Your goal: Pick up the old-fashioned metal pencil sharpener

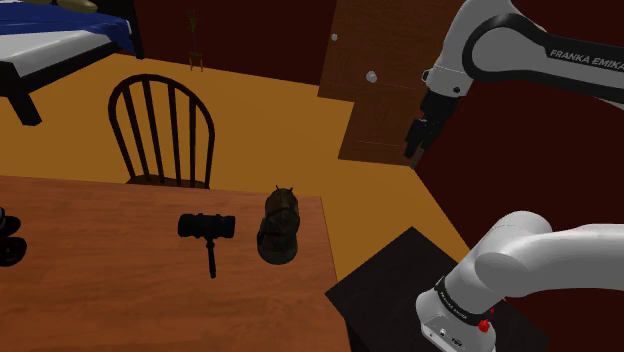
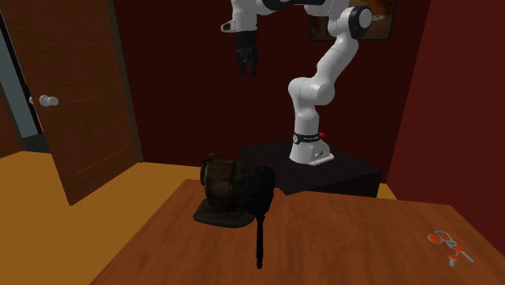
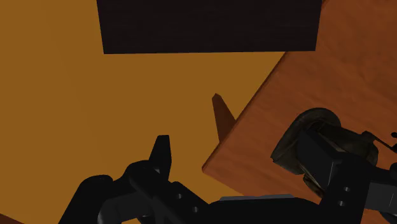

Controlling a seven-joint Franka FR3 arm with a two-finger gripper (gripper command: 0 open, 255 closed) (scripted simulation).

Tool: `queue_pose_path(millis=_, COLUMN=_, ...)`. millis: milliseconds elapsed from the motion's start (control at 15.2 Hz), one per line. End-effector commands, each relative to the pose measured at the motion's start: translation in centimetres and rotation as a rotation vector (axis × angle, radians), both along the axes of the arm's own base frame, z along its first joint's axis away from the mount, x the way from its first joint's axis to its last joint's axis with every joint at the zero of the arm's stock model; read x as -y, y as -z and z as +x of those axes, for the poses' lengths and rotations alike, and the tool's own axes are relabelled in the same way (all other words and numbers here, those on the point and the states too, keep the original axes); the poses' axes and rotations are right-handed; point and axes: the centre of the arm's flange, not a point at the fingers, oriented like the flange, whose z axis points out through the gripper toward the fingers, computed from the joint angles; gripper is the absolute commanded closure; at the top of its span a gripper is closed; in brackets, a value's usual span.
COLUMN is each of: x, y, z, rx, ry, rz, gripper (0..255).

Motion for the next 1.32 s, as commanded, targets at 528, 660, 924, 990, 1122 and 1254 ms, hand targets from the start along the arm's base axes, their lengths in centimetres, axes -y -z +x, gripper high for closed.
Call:
queue_pose_path(millis=528, x=-8.4, y=5.9, z=-0.3, rx=0.014, ry=0.229, rz=0.014, gripper=0)
queue_pose_path(millis=660, x=-10.5, y=7.3, z=-0.1, rx=0.017, ry=0.286, rz=0.018, gripper=0)
queue_pose_path(millis=924, x=-14.6, y=10.2, z=0.8, rx=0.024, ry=0.401, rz=0.025, gripper=0)
queue_pose_path(millis=990, x=-15.6, y=10.9, z=1.1, rx=0.025, ry=0.429, rz=0.026, gripper=0)
queue_pose_path(millis=1122, x=-17.6, y=12.4, z=1.7, rx=0.029, ry=0.487, rz=0.030, gripper=0)
queue_pose_path(millis=1254, x=-19.6, y=13.8, z=2.5, rx=0.032, ry=0.544, rz=0.033, gripper=0)
